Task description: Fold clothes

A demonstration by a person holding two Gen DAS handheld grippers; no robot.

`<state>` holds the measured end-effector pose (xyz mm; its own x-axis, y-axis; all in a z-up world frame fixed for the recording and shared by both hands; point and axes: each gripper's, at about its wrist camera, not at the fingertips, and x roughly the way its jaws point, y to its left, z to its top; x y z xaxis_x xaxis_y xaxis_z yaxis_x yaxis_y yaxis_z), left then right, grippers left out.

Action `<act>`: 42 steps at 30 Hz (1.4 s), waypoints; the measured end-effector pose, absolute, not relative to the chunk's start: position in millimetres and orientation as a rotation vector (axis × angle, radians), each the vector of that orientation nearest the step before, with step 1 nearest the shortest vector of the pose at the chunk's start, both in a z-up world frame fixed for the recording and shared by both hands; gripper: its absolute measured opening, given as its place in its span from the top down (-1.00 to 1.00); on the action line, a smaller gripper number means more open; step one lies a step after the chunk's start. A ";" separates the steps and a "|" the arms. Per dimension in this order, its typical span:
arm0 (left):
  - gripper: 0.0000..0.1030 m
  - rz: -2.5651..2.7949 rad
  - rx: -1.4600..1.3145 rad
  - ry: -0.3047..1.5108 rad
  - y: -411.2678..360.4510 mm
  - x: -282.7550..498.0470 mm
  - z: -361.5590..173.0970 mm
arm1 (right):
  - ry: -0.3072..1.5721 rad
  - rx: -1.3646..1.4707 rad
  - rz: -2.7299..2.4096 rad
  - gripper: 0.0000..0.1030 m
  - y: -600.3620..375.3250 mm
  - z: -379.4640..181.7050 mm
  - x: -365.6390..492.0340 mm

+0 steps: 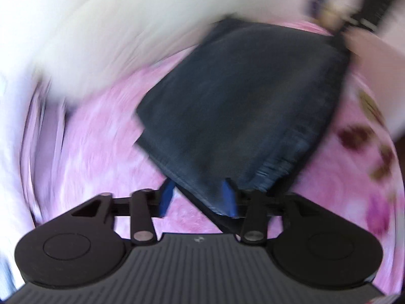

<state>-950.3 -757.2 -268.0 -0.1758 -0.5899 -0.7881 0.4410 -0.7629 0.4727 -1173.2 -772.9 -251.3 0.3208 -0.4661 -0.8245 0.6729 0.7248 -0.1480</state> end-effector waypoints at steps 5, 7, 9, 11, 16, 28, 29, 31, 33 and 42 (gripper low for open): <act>0.22 -1.972 1.552 -0.318 -747.6 -964.9 -296.6 | 1.145 0.097 -0.669 -0.11 -759.5 -287.9 -1150.4; 0.34 -1.953 1.587 -0.343 -749.1 -969.9 -307.0 | 1.189 0.056 -0.643 -0.11 -760.7 -301.7 -1145.5; 0.36 -1.933 1.622 -0.368 -750.5 -974.8 -317.4 | 1.225 0.006 -0.609 -0.11 -761.4 -313.0 -1142.6; 0.44 -1.913 1.657 -0.393 -751.9 -979.7 -327.9 | 1.246 -0.033 -0.572 -0.10 -762.4 -317.6 -1143.2; 0.47 -1.930 1.653 -0.390 -742.1 -977.2 -327.9 | 1.253 -0.019 -0.561 0.47 -762.5 -301.4 -1166.0; 0.16 -1.825 1.520 0.043 -744.5 -967.6 -284.4 | 1.223 0.143 -0.643 -0.32 -757.5 -294.5 -1176.2; 0.14 -1.807 1.491 0.110 -744.5 -966.1 -276.7 | 1.195 0.199 -0.685 -0.41 -758.0 -288.0 -1179.4; -0.06 -1.764 1.412 0.242 -743.6 -961.1 -260.7 | 1.124 0.312 -0.787 -0.49 -755.7 -271.9 -1185.9; -0.25 -1.736 1.308 0.354 -737.0 -954.9 -243.6 | 1.046 0.425 -0.892 -0.51 -752.3 -255.2 -1192.3; -0.70 -1.709 0.950 0.573 -673.6 -930.5 -168.5 | 0.675 0.899 -1.263 -0.52 -683.3 -181.3 -1207.5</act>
